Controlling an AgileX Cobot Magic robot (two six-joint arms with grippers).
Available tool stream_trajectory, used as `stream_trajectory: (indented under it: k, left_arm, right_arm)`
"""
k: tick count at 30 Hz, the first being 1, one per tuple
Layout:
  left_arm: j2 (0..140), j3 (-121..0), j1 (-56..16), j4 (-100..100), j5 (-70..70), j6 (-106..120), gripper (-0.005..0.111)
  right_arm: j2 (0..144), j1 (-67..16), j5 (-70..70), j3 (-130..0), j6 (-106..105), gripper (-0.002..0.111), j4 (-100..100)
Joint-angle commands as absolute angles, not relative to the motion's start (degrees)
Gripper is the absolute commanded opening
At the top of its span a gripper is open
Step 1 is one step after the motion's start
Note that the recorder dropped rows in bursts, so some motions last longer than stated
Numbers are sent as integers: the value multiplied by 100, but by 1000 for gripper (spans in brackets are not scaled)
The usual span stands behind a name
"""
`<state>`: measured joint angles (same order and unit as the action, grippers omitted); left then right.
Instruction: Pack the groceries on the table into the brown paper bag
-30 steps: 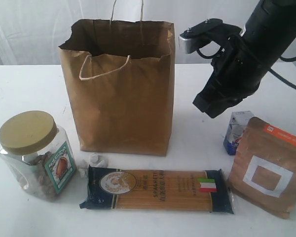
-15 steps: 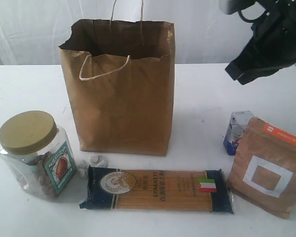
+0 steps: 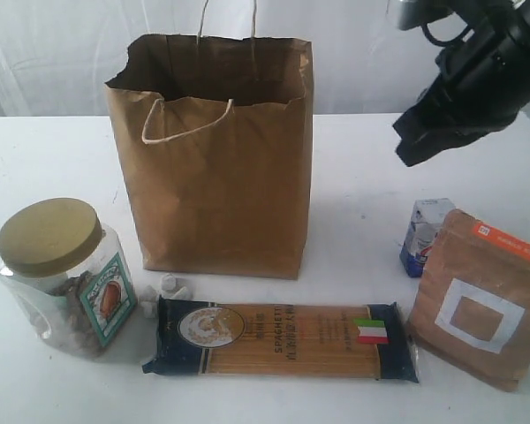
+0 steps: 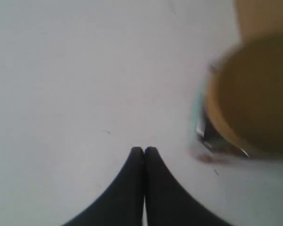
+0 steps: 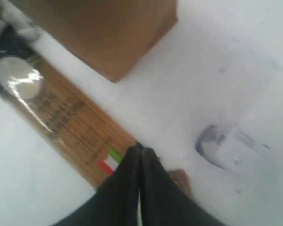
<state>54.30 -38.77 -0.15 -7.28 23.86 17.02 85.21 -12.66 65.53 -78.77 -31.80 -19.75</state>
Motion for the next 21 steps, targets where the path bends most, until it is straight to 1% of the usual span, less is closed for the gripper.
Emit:
stream_trajectory:
  k: [1,6,9,12,16,20,21]
  left_arm:
    - [5350,-3919,-16,-2740,3737,5070,0]
    - [5072,-3944,-16,-3310,3378,6332,0]
    - [4959,-3944,-16,-3289,3614,7249,0]
    - [5075,-3889,-16,-3451,3677,7182,0]
    - [5265,-3754,20,-3566,3248,7182,0]
    - [5307,-3850,430,-4174,3086,7406,0]
    - [5321,-3895,629,-4458,3086,7615,0]
  right_arm:
    - [8495,-1315,6636,-7857,-3903,0,-3334]
    - [8495,-1785,6744,-7857,-4347,0,-3634]
    - [8529,-2291,6744,-7857,-4347,0,-3665]
    - [8703,-2879,6744,-7857,-4347,0,-3796]
    - [9062,-3502,6678,-7857,-4374,0,-3895]
    - [9317,-3953,6494,-7857,-4382,0,-3895]
    - [9382,-4064,6454,-7857,-4382,0,-3895]
